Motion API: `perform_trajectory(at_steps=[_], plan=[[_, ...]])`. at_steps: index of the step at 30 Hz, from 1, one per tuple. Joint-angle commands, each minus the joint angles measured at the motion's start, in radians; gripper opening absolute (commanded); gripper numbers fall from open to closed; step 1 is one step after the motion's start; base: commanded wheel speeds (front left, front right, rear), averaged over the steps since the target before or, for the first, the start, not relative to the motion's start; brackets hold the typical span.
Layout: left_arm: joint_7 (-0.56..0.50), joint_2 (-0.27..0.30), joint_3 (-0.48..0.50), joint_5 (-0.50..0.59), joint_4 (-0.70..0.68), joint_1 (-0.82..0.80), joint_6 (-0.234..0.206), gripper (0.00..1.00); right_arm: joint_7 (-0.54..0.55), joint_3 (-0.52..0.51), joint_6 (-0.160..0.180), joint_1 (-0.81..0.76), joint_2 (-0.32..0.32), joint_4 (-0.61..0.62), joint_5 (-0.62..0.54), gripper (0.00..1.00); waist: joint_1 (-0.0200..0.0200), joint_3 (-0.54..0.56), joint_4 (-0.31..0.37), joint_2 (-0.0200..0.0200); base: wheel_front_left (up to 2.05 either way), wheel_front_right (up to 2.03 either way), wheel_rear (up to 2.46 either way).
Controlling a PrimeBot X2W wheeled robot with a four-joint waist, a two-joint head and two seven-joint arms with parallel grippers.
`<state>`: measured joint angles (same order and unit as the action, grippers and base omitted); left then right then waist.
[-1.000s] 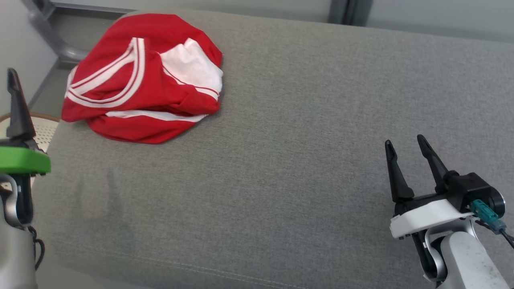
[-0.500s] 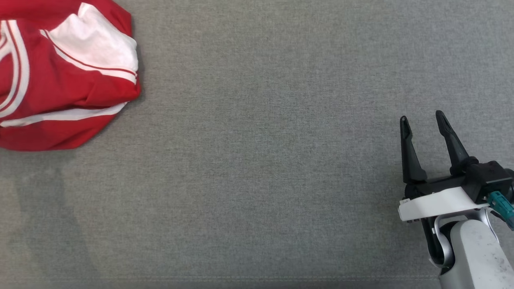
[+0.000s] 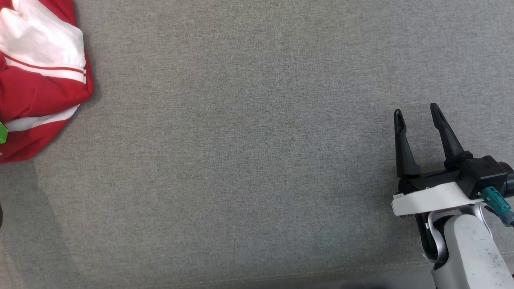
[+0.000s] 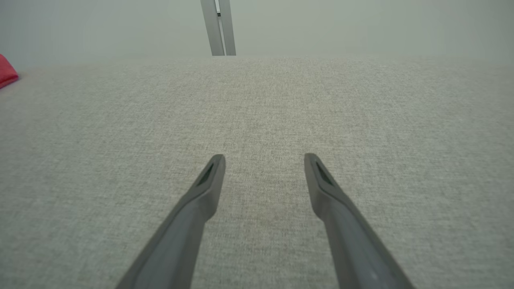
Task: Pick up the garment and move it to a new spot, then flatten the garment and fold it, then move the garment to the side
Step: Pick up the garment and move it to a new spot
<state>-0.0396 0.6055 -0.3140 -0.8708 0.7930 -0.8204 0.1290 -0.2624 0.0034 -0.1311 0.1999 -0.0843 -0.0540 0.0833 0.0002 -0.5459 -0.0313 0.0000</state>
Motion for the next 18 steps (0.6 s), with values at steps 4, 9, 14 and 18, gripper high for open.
perform_trajectory(at_steps=[4, 9, 14, 18], plan=[[-0.109, 0.017, -0.062, -0.057, 0.053, -0.009, 0.003, 0.81, -0.003, 0.008, 0.001, 0.014, 0.004, -0.006, -0.006, 1.0, -0.0002, 0.0, 0.017, 0.0, 0.0, 0.0, 0.0], [-0.125, 0.041, -0.1, -0.102, 0.07, -0.035, 0.003, 0.0, -0.003, 0.009, 0.001, 0.015, 0.007, -0.013, 0.0, 1.0, -0.0002, 0.007, 0.025, 0.0, 0.0, 0.0, 0.0], [-0.026, 0.065, -0.114, -0.088, 0.094, -0.075, 0.001, 0.0, -0.003, 0.016, 0.001, 0.009, 0.012, -0.028, 0.012, 1.0, -0.0002, 0.043, 0.024, 0.0, 0.0, 0.0, 0.0], [0.076, 0.069, -0.124, -0.071, 0.106, -0.104, 0.001, 0.0, -0.003, 0.025, 0.001, -0.004, 0.015, -0.044, 0.025, 1.0, -0.0002, 0.093, 0.016, 0.0, 0.0, 0.0, 0.0]])
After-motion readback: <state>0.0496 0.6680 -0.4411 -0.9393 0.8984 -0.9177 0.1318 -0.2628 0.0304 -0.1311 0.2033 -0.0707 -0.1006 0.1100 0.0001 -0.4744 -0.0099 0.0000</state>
